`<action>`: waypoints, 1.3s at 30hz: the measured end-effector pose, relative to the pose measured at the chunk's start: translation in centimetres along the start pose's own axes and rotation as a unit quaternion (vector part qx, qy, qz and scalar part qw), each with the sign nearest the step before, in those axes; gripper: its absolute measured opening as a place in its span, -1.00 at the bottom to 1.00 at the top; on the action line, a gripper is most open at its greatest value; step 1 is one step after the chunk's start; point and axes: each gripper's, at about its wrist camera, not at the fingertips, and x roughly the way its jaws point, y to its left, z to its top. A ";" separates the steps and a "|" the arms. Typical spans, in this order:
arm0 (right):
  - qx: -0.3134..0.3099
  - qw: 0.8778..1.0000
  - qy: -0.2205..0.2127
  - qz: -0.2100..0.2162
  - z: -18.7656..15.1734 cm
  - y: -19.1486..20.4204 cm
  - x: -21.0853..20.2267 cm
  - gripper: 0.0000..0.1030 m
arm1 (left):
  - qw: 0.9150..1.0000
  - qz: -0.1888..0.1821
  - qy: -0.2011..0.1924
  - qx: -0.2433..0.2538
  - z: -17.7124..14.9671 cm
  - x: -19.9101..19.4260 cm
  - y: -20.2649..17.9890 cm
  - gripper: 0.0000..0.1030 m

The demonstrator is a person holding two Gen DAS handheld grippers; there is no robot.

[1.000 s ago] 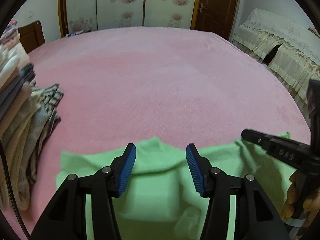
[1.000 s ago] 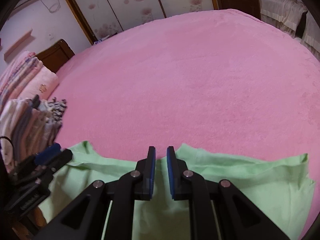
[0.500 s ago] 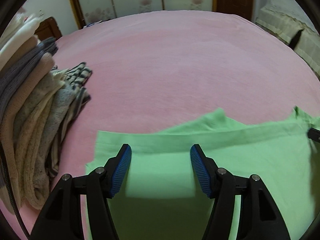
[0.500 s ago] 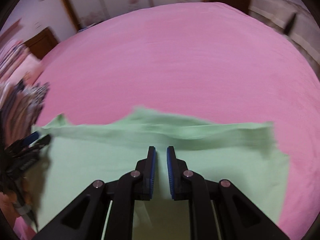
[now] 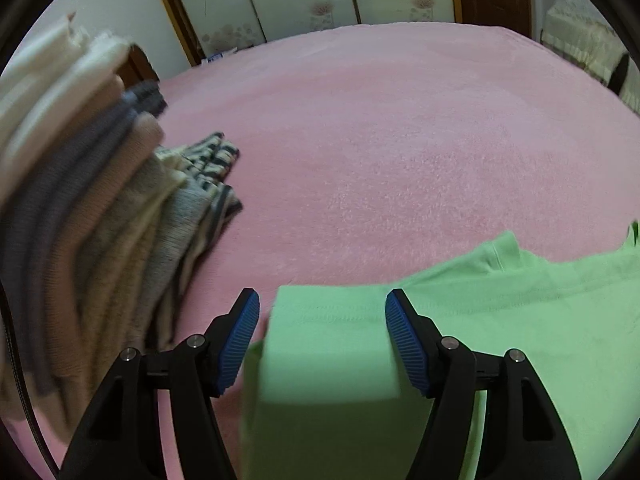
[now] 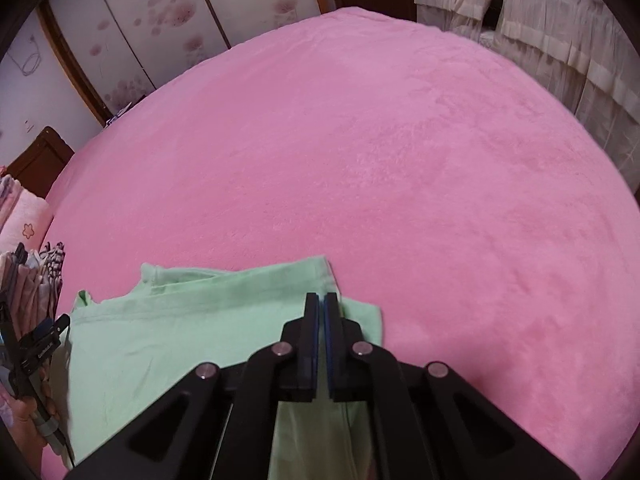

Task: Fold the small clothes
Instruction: 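Press the folded shirt flat with both grippers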

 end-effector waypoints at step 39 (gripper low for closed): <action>-0.059 0.998 0.011 0.034 -18.9 2.3 -7.8 -0.91 | 0.977 -0.113 0.047 -0.177 -19.9 -10.3 7.1 0.48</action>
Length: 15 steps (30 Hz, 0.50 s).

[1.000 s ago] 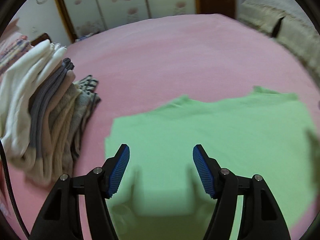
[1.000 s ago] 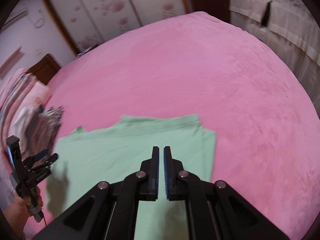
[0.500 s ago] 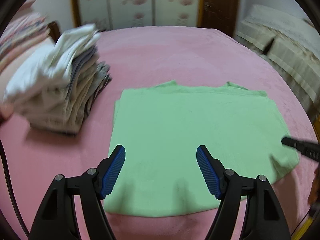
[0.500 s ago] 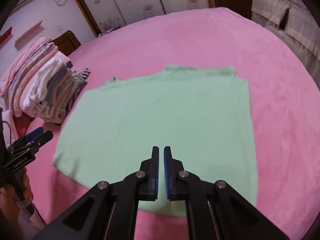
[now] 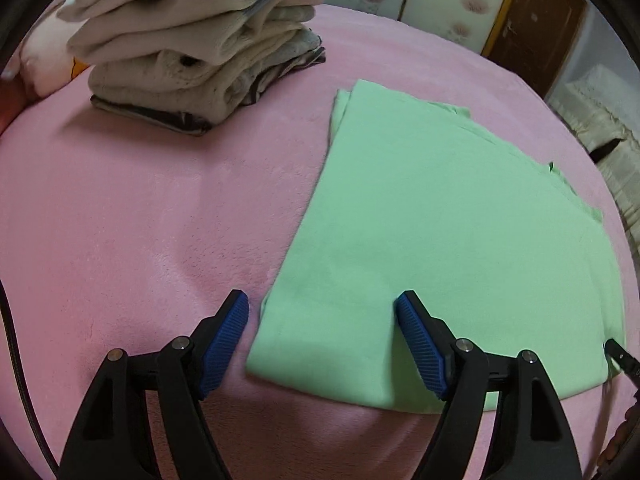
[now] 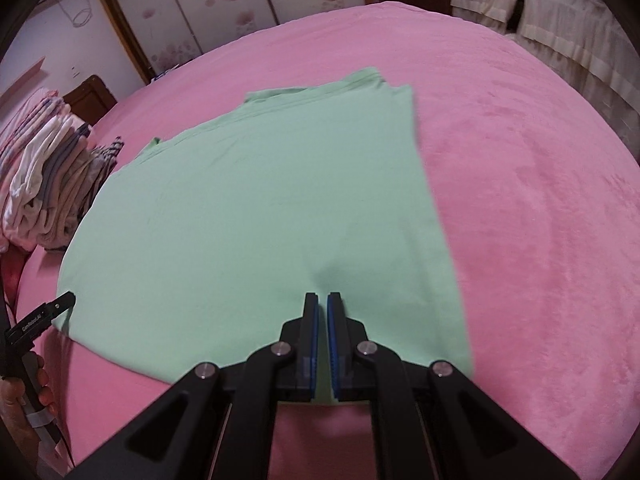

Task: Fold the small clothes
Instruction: 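Press the folded shirt flat with both grippers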

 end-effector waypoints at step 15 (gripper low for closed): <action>0.028 0.999 -0.013 -0.037 -0.5 -2.9 -1.7 -0.91 | 1.000 -0.018 0.002 -0.007 0.2 -0.5 0.3 0.49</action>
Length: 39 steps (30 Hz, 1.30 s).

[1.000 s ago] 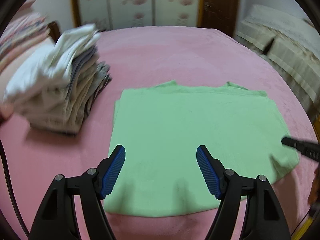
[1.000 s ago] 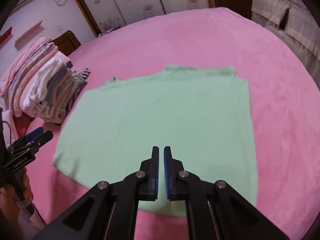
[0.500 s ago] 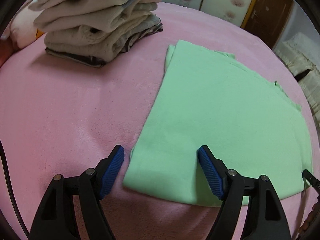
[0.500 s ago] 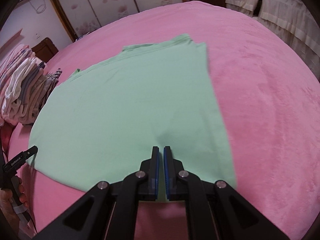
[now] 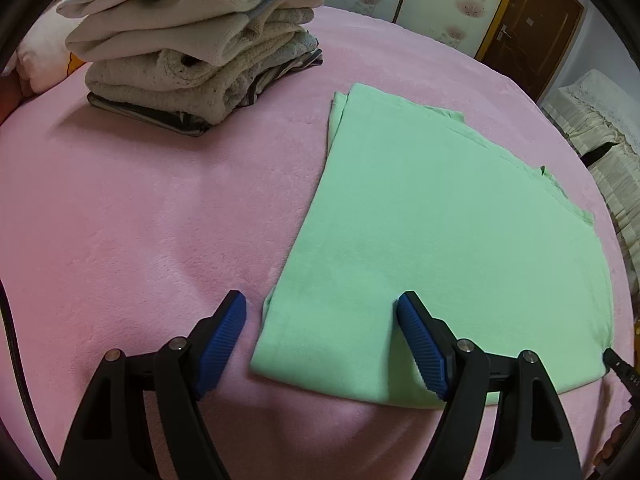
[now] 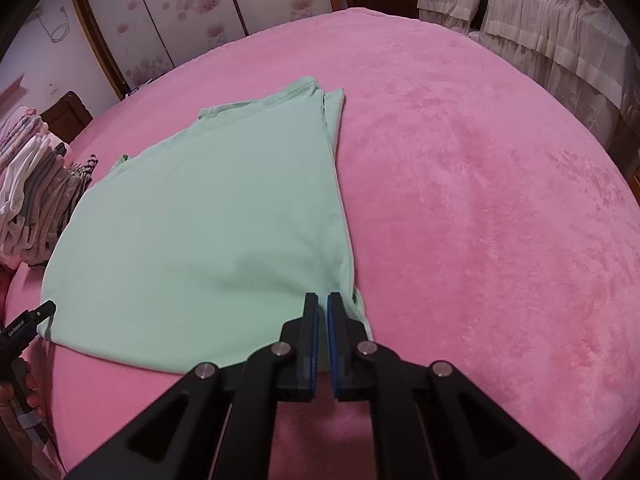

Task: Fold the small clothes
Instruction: 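Press the folded shirt flat with both grippers, then move the left gripper to a corner of the folded shirt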

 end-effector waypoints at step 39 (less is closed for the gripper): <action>-0.143 0.989 -0.024 0.041 -4.4 13.5 -4.5 -0.63 | 0.996 -0.008 0.082 0.033 -4.9 -4.5 -1.7 0.62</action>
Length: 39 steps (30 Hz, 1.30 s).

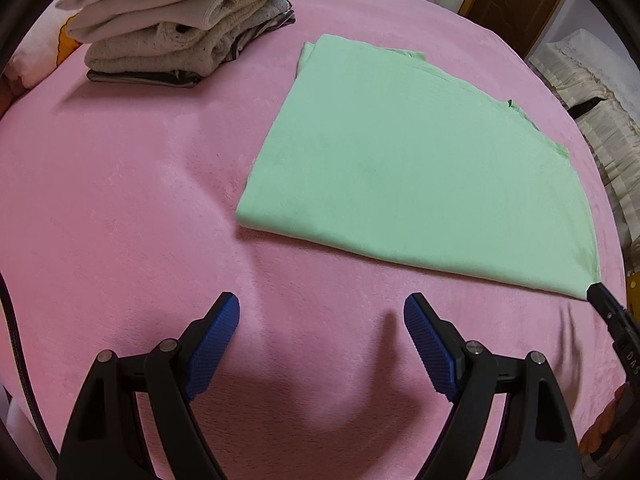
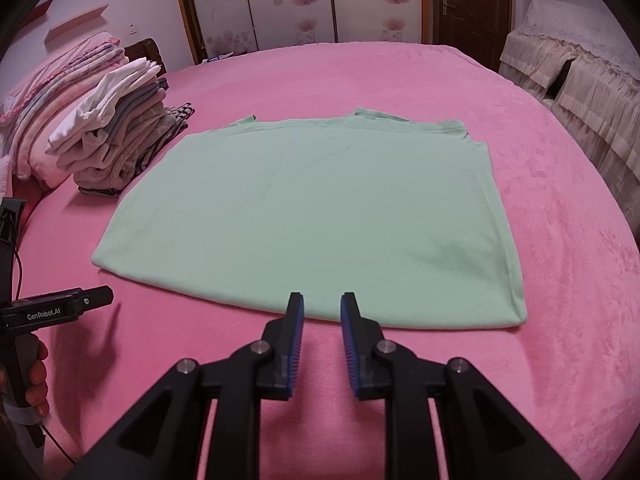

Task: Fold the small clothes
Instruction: 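Move the left gripper to a corner of the folded shirt, then grasp the shirt corner with the left gripper and lift it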

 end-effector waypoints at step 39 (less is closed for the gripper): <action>0.001 1.000 0.002 0.023 3.5 2.1 4.9 -0.63 | 0.959 -0.152 -0.130 -0.199 6.5 6.0 3.2 -0.78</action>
